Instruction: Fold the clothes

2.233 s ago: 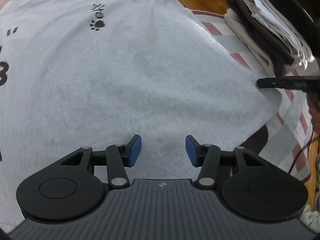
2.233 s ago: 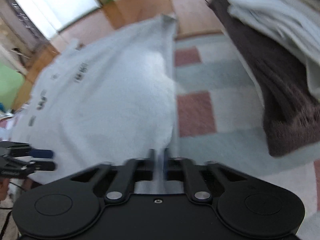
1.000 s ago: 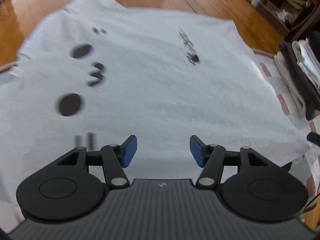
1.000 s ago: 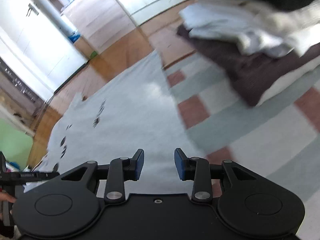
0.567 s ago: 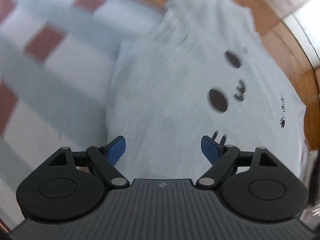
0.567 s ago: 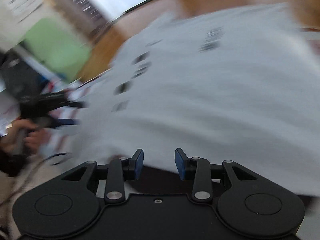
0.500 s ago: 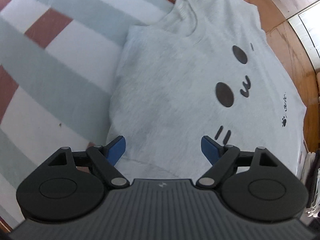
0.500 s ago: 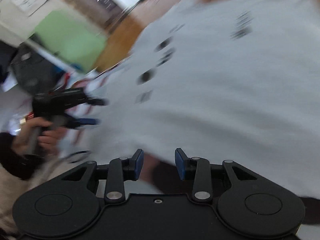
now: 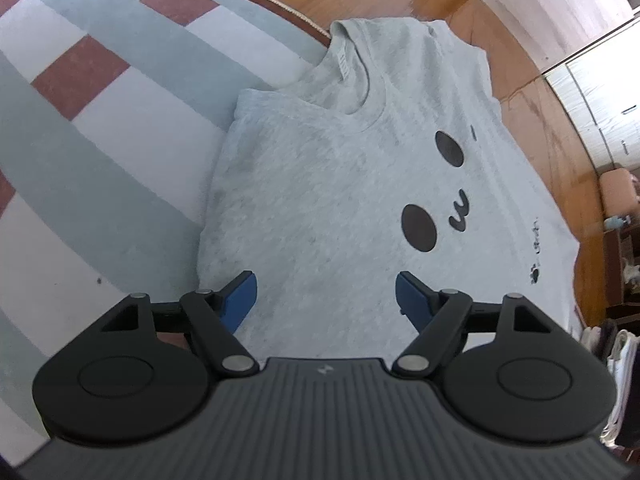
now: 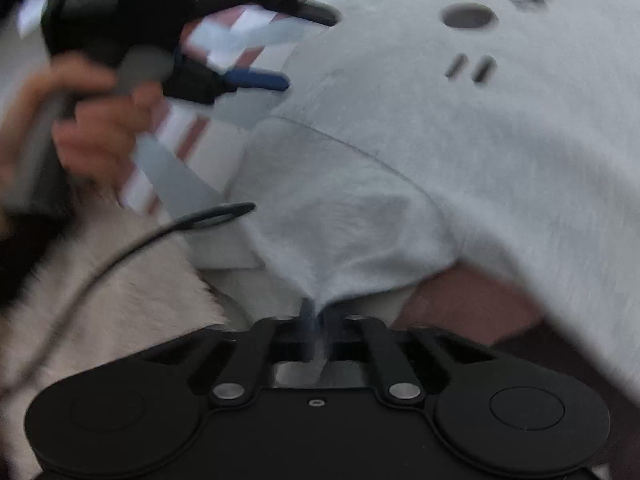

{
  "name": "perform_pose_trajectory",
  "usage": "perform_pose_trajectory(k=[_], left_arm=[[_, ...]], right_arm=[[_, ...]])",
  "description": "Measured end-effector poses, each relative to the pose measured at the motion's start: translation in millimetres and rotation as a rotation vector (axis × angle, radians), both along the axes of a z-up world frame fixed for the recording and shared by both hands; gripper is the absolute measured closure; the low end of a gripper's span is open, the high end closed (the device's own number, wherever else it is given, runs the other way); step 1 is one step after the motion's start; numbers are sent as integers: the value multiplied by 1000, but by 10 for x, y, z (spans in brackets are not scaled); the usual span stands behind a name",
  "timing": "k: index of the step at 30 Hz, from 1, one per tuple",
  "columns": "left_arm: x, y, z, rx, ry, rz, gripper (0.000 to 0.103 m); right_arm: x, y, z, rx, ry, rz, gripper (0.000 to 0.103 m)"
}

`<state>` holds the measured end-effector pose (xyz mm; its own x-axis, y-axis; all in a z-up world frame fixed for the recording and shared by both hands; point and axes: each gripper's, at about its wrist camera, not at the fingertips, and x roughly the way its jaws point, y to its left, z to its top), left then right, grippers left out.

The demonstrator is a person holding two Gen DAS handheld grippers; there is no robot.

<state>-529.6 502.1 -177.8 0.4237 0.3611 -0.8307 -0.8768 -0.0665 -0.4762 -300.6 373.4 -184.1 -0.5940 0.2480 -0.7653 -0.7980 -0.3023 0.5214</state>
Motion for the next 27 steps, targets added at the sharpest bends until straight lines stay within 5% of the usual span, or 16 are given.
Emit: perform_pose_trajectory(k=[4, 8, 13, 19, 23, 27], left_arm=[[156, 12, 91, 59, -22, -61, 29], [468, -9, 222, 153, -31, -180, 29], [876, -111, 370, 283, -6, -386, 28], [1077, -366, 530, 366, -69, -572, 27], [1314, -752, 757, 590, -19, -767, 19], [1541, -781, 613, 562, 55, -815, 17]], right_arm=[[312, 144, 424, 248, 9, -100, 98], [731, 341, 658, 310, -70, -213, 98], [1120, 395, 754, 324, -163, -275, 98], [1323, 302, 887, 336, -163, -343, 98], [1288, 343, 978, 331, -113, -363, 98], [1255, 264, 1167, 371, -28, -353, 98]])
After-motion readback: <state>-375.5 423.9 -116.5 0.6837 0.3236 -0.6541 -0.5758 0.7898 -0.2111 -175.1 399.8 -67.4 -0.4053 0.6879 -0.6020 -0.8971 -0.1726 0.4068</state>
